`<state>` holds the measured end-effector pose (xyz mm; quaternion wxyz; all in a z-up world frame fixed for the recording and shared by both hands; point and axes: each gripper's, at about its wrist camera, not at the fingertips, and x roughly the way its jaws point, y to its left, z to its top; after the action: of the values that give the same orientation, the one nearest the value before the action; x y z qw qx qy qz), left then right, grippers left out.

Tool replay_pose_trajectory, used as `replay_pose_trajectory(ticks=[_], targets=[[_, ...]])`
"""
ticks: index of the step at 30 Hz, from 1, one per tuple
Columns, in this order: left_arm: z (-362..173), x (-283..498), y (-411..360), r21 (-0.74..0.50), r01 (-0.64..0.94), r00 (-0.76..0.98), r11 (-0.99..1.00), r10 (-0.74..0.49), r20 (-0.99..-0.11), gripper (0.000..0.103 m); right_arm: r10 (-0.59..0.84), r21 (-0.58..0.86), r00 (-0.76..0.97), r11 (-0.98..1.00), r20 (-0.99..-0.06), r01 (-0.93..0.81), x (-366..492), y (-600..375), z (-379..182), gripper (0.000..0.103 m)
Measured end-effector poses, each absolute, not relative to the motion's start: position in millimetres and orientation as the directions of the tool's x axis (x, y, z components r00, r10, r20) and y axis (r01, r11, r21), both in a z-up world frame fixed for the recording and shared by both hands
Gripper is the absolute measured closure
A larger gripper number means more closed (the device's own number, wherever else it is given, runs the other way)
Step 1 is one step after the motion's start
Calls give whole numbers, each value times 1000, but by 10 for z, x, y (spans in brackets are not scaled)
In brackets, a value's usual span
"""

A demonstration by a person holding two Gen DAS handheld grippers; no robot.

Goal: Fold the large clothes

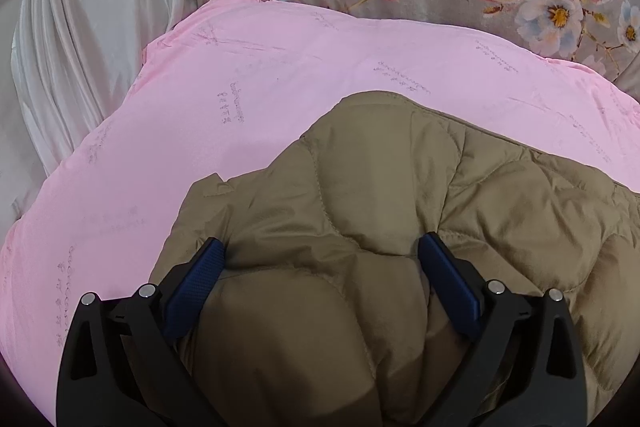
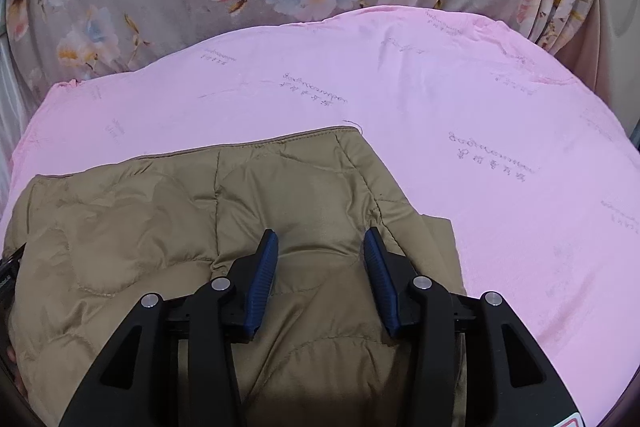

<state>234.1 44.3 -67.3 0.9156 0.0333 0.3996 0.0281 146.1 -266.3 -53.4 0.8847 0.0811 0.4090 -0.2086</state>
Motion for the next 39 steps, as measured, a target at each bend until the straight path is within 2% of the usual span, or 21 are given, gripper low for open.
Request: replay_pose_trajectory(ticks=[4,10,12,14,21,24,28,31,33,37,39], targets=[[-672,2314,433,87,-25,680,996,80,-729,7,-235,15,656,936,-718,352,1515,-2252,-188,57],[-675,2312,444,74,-22,680,997,70,-729,7,-28,89,638,985,-769,151,1638,-1547,-147,56],[-679,2316,452,71,-22,680,997,67,-730,6,-65,14,619,993,-783,121,1636,-1338,-319,54],[-679,2320,456,65,-22,681,998,62,-730,6,-116,-52,644,992,-756,118,1606,-1238,-457,53],[-666,2318,466,58,-21,679,998,57,-731,6,-104,-22,677,991,-729,130,1580,-1314,-607,51],[-600,2258,504,21,5,677,1000,12,-736,6,-110,-30,678,991,-727,129,1597,-1317,-630,51],[-375,1896,600,-12,54,700,998,-47,-712,6,-105,-21,678,991,-727,130,1595,-1317,-634,51],[-233,1577,735,13,75,706,997,-44,-707,6,-103,-18,679,991,-726,130,1589,-1315,-636,52],[-156,1440,931,-15,45,689,999,-42,-724,6,-102,-18,679,991,-727,130,1590,-1317,-639,52],[-60,1283,1432,-146,-79,652,986,-60,-756,6,-98,-12,681,991,-726,130,1581,-1313,-645,52],[-91,1272,1576,-157,-129,627,979,-42,-778,6,-92,-5,682,992,-725,129,1577,-1320,-643,51]])
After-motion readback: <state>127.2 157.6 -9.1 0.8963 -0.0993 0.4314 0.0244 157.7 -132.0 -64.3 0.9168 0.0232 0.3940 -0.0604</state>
